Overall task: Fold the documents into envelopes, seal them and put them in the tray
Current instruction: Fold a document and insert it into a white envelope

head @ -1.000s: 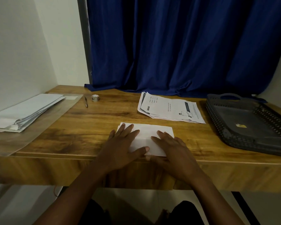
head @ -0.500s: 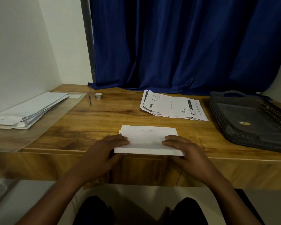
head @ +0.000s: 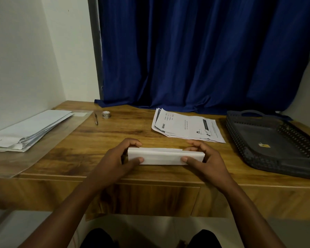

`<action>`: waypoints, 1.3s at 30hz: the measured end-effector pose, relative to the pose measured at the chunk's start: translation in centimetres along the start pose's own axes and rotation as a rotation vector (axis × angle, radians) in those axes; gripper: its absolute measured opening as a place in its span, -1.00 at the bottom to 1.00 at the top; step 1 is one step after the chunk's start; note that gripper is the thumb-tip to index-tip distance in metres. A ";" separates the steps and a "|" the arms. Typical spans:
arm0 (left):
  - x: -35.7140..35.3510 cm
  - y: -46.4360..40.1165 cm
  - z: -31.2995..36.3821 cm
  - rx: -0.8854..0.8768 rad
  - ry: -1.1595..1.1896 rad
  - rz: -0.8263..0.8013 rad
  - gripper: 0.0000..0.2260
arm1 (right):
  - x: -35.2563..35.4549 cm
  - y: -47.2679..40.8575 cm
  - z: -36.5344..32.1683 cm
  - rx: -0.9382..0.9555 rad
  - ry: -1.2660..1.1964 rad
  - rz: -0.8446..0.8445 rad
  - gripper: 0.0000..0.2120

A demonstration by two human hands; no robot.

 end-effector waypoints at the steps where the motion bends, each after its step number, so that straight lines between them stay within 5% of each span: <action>1: -0.1 -0.1 0.0 -0.019 -0.005 -0.016 -0.74 | 0.0 -0.1 0.1 0.018 -0.017 -0.012 -0.56; 6: -0.2 0.1 -0.8 -0.022 0.012 -0.075 -0.84 | 0.3 0.1 0.7 0.067 -0.021 -0.089 -0.56; 9: 0.0 0.3 -0.9 0.014 0.021 -0.069 -0.73 | 0.5 0.2 1.0 0.043 0.031 -0.133 -0.62; 18: 0.3 -2.0 -1.6 0.125 0.014 0.091 -0.86 | -0.1 -1.4 1.1 -0.072 0.016 0.101 -0.61; 26: -0.7 -3.3 -2.0 0.104 -0.152 0.216 -0.48 | -1.0 -3.2 2.2 -0.153 0.246 0.228 -0.43; 29: -1.1 -3.1 -2.2 0.112 -0.204 0.183 -0.42 | -1.1 -3.6 2.8 -0.151 0.378 0.251 -0.38; 36: -1.9 -3.3 -2.6 0.091 -0.524 -0.011 -0.64 | -1.7 -3.0 2.6 -0.116 0.564 0.254 -0.50; 39: -2.1 -3.1 -2.3 0.106 -0.581 -0.046 -0.52 | -1.9 -2.7 2.4 -0.108 0.582 0.251 -0.59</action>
Point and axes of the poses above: each hand's wrist, its own y-axis away from the middle knuckle, its own x-axis out of the back of the hand, z = x × y, the point moved 2 cm from there along -y, towards the middle knuckle, and after that the axes turned 11 degrees about y, right-handed, at the moved point
